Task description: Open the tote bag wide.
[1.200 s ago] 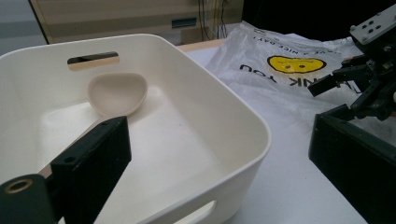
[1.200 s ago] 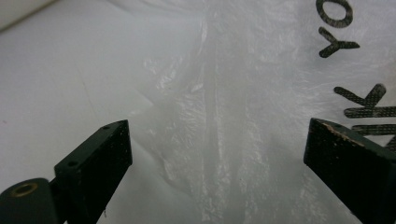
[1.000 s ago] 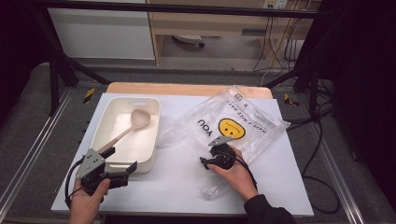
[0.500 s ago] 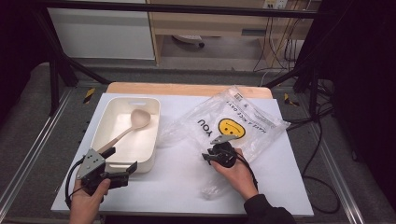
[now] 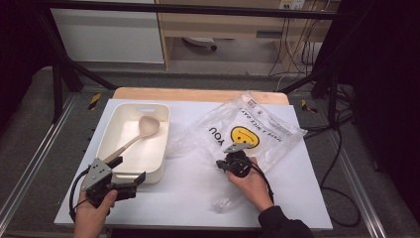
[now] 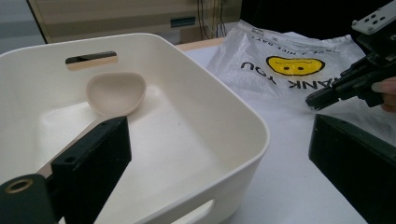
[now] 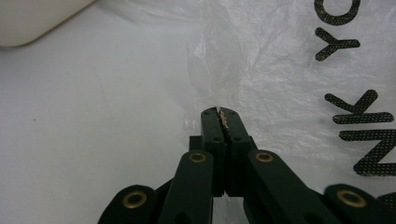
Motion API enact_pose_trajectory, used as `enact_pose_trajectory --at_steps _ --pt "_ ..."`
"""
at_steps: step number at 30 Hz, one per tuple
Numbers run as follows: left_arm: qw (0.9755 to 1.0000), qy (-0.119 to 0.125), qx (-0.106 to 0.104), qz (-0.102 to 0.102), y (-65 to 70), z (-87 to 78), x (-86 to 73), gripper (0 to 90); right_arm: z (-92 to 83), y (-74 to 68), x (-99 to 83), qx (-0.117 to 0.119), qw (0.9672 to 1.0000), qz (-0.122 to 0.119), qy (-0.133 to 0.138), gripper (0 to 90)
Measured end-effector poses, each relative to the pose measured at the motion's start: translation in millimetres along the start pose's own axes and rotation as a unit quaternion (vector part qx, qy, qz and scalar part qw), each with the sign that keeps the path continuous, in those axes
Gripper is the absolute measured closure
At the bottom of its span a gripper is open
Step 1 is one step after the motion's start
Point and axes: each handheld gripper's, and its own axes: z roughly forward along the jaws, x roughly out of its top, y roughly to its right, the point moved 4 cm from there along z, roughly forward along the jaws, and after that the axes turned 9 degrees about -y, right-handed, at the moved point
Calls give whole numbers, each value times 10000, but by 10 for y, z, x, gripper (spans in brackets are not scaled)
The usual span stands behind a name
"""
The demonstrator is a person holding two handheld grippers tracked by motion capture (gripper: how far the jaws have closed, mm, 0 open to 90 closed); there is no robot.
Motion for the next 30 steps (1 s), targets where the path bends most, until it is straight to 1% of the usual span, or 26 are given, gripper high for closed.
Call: enact_pose_trajectory --at_steps 1,3,4,7,8,9,10,11,12,13,14,15,16,17,18,20,21,22,24,26,27,29,30 --pt "10000 0 -1 5 0 0 0 56 -29 -21 3 74 10000 54 28 900" --pt "10000 -7 0 13 -1 -1 0 56 -40 -30 4 108 9999 65 45 900" --pt "10000 -8 -2 14 0 -1 0 56 -72 -51 7 138 9999 56 78 900" --pt "10000 -7 -2 20 3 1 0 56 -85 -60 0 134 9999 91 60 900" --pt "10000 -8 -2 17 5 3 0 56 -52 -52 -24 51 10000 38 -42 852" --pt "10000 -14 -1 21 6 4 -1 56 -52 -52 -24 51 10000 38 -42 852" --pt "10000 -13 -1 24 6 4 -1 56 -16 -50 -40 58 10000 9 -78 791" --pt "10000 -8 -2 21 6 2 0 56 -5 -56 -39 13 10000 -30 -74 760" --pt "10000 -7 -2 19 5 2 0 56 -5 -56 -39 13 10000 -30 -74 760" --pt "10000 -8 2 16 3 3 -1 56 0 -66 -32 -29 10000 -54 -78 720" --pt "10000 -4 2 9 3 6 0 56 11 -76 -11 -126 9999 -94 -38 621" --pt "10000 -10 -1 13 4 7 -1 56 17 -77 0 -165 9998 -94 -42 598" --pt "10000 -11 -1 18 6 9 -1 56 17 -77 0 -165 9998 -94 -42 598" --pt "10000 -13 -11 16 10 9 -1 56 27 -96 26 -151 9998 -125 -20 562" --pt "10000 -13 -13 19 13 9 -1 56 27 -96 26 -151 9998 -125 -20 562" --pt "10000 -12 -13 20 14 9 -1 56 38 -130 56 -131 9998 -145 -3 541" --pt "10000 -14 -13 19 13 10 -1 56 60 -168 89 -130 9998 -159 -5 523" --pt "10000 -20 -10 23 13 11 -1 56 76 -178 102 -148 9997 -179 -38 521" --pt "10000 -21 -10 26 15 12 -2 56 99 -180 114 -179 9996 -201 -67 515" --pt "10000 -19 -20 22 18 11 -2 56 150 -171 124 -250 9994 -184 -163 511" --pt "10000 -20 -21 24 18 11 -2 56 171 -169 125 -229 9994 -176 -175 509" --pt "10000 -37 -17 42 13 13 -3 56 194 -177 127 -255 9993 -211 -182 511" --pt "10000 -28 -20 27 14 16 -3 56 195 -178 130 -260 9993 -208 -180 555"
